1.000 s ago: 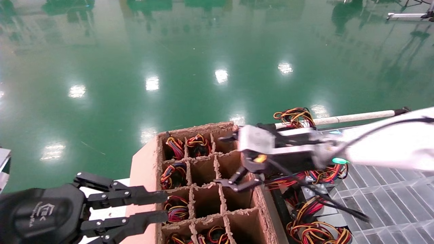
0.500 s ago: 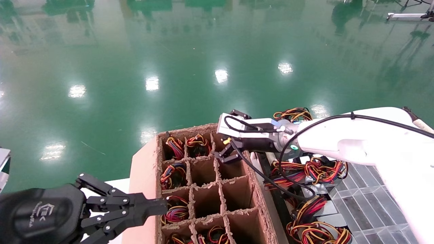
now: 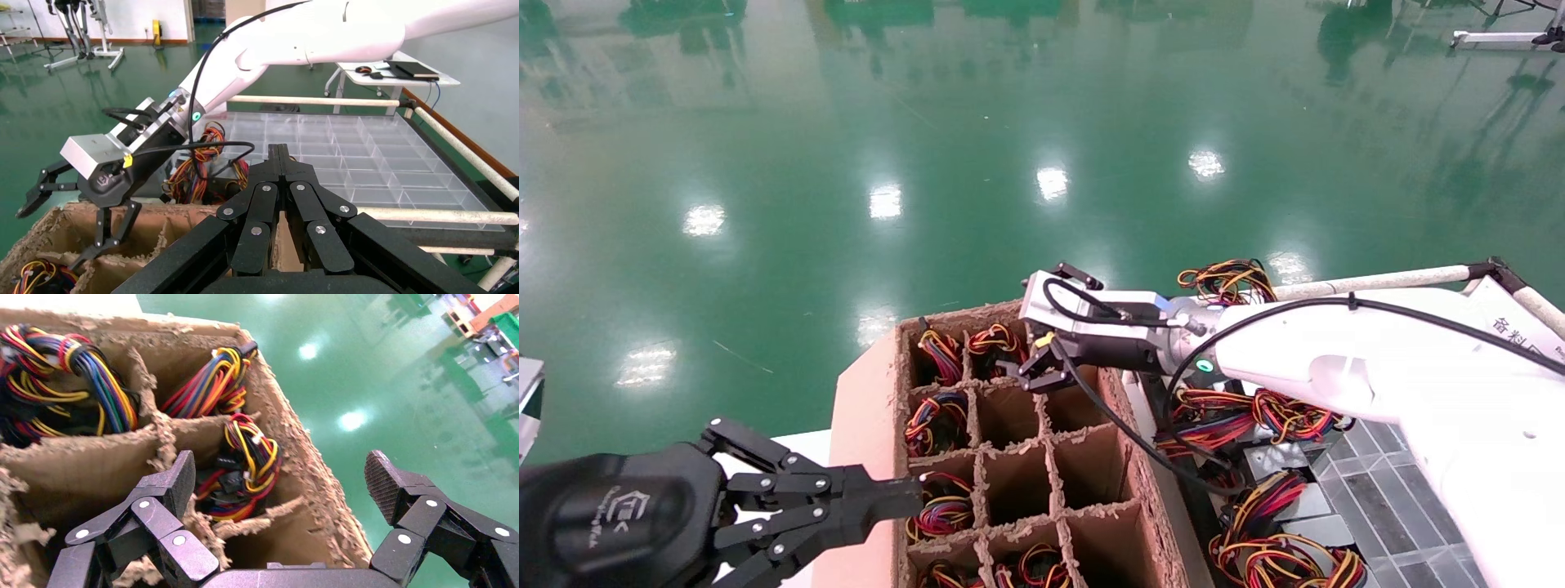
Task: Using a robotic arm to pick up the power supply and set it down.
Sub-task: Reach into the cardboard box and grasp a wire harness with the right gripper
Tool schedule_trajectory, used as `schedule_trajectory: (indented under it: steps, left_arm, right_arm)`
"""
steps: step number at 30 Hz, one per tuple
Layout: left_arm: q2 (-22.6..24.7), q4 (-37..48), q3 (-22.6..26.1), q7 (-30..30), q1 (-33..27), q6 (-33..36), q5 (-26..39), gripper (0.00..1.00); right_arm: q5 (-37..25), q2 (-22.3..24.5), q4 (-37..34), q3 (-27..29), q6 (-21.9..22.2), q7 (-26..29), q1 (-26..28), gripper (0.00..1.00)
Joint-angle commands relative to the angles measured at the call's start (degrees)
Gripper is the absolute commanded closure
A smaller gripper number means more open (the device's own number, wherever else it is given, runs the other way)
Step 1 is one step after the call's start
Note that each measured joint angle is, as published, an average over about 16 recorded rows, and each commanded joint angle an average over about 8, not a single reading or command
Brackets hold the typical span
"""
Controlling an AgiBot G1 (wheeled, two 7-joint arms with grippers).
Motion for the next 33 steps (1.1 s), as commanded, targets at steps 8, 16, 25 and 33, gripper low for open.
schedule_trajectory:
  steps: [8,16,25,33]
  left_arm:
    - [0.0,0.0,0.0,0.0,0.0,0.0,0.0,0.0]
    - [0.0,0.0,0.01,0.0,0.0,0.0,0.0,0.0]
    - [0.0,0.0,0.01,0.0,0.0,0.0,-0.01,0.0]
    - [0.0,0.0,0.01,0.01,0.0,0.0,-0.01,0.0]
  right_arm:
    - [3.01,-0.05,1.86,-3.56,1.39,1.46,-1.19,1.0]
    - [5.46,0.05,2.74,-7.37,2.4,2.4,-1.5,1.0]
    - [8.26,0.18,2.84,-10.15,3.79,2.17,-1.75,1.0]
    - [10.77,0.28,2.35,-11.84,4.28,1.53,-2.18,1.0]
